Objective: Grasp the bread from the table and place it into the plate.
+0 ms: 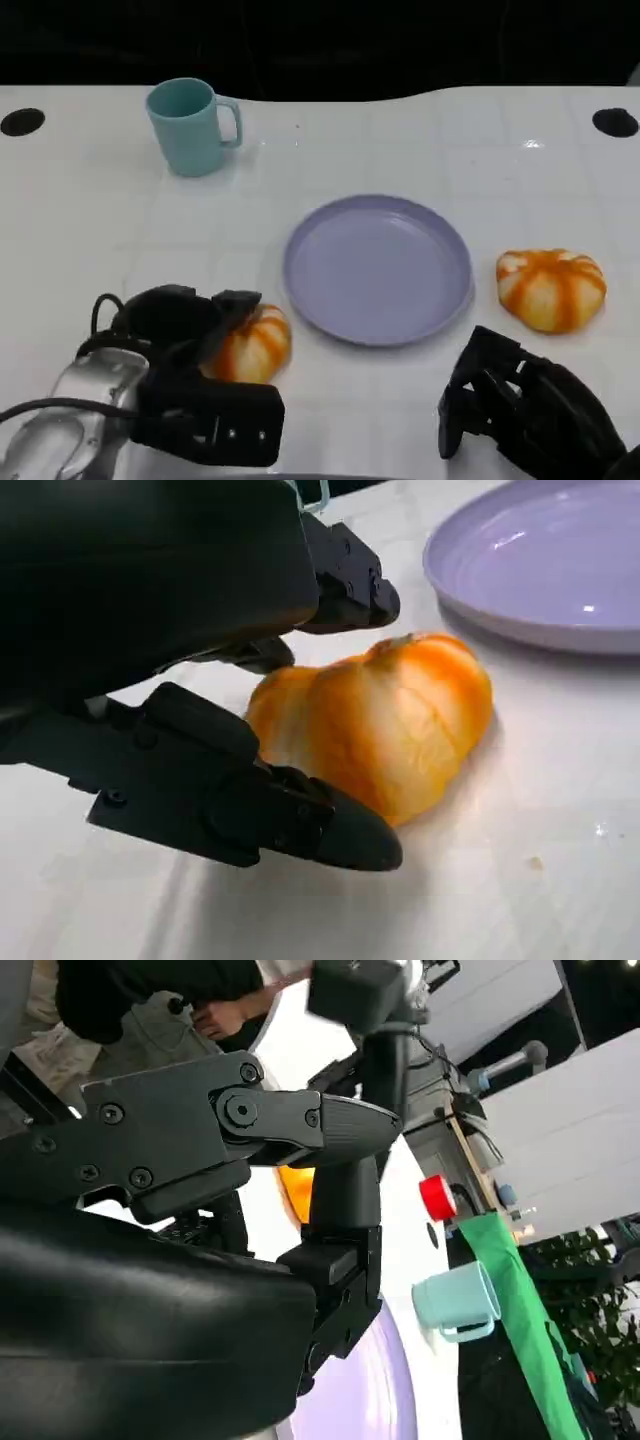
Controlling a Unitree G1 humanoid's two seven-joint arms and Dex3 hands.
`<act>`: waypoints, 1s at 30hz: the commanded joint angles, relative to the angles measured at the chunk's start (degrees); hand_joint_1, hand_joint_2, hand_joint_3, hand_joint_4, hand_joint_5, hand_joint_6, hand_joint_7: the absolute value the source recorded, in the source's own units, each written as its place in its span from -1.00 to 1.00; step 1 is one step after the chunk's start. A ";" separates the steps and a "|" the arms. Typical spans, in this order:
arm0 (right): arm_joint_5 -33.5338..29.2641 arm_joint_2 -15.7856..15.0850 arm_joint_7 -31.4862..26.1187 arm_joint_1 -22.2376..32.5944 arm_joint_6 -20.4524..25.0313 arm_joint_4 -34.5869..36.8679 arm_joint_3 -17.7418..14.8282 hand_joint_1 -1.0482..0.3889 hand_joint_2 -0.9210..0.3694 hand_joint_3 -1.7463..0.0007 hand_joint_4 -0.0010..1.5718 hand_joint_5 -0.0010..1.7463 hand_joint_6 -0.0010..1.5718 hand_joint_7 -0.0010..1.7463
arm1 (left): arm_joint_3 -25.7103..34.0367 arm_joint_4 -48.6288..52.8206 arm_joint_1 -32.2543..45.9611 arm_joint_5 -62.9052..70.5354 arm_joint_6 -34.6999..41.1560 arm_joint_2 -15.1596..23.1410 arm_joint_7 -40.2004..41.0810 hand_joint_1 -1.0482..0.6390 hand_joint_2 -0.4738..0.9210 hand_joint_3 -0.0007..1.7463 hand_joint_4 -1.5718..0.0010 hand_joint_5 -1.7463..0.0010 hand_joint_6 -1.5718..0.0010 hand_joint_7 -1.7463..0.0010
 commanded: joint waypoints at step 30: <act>1.17 -1.09 0.59 1.14 0.81 -1.68 -0.65 -0.26 -1.00 0.49 -0.27 1.00 -0.48 0.80 | -6.45 22.99 -6.37 2.33 -7.91 2.54 41.83 -0.01 0.76 -0.16 -0.23 -1.00 -0.05 -0.78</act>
